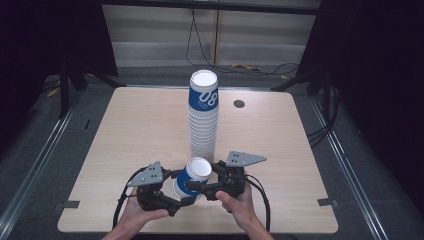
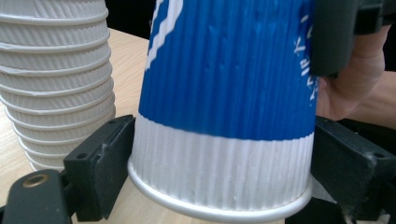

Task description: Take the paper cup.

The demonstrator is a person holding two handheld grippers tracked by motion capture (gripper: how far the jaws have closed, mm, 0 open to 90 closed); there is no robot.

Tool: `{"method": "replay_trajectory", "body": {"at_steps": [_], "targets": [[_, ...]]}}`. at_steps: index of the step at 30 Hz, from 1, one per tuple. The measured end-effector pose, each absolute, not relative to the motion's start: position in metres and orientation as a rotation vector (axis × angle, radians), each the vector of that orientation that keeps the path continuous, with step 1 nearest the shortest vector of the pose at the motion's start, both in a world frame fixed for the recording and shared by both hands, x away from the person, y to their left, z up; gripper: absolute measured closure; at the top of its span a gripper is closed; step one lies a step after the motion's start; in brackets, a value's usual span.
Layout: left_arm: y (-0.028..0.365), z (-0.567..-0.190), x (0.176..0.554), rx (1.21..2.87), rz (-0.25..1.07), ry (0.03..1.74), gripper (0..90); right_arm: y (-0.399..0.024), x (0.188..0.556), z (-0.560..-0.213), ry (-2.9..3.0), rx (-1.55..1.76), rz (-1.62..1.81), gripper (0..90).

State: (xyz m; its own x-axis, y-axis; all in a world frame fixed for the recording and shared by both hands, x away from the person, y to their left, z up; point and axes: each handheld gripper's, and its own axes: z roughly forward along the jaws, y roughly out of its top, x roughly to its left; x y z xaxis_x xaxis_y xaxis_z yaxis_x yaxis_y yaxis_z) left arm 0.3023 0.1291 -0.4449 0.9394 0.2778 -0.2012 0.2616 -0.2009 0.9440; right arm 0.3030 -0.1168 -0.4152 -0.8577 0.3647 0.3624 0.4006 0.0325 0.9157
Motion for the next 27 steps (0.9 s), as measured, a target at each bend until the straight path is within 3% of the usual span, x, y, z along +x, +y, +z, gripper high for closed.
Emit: {"method": "replay_trajectory", "body": {"at_steps": [23, 27], "targets": [[0.1297, -0.4441, 0.3005, 1.812, 0.047, 0.369, 15.7, -0.1166, 0.3026, -0.4138, -2.212, -0.797, -2.014, 25.0], [0.1307, -0.4438, 0.2999, 1.819, 0.048, 0.38, 16.3, -0.114, 0.3023, -0.4132, -2.233, -0.798, -2.004, 16.6]]}}
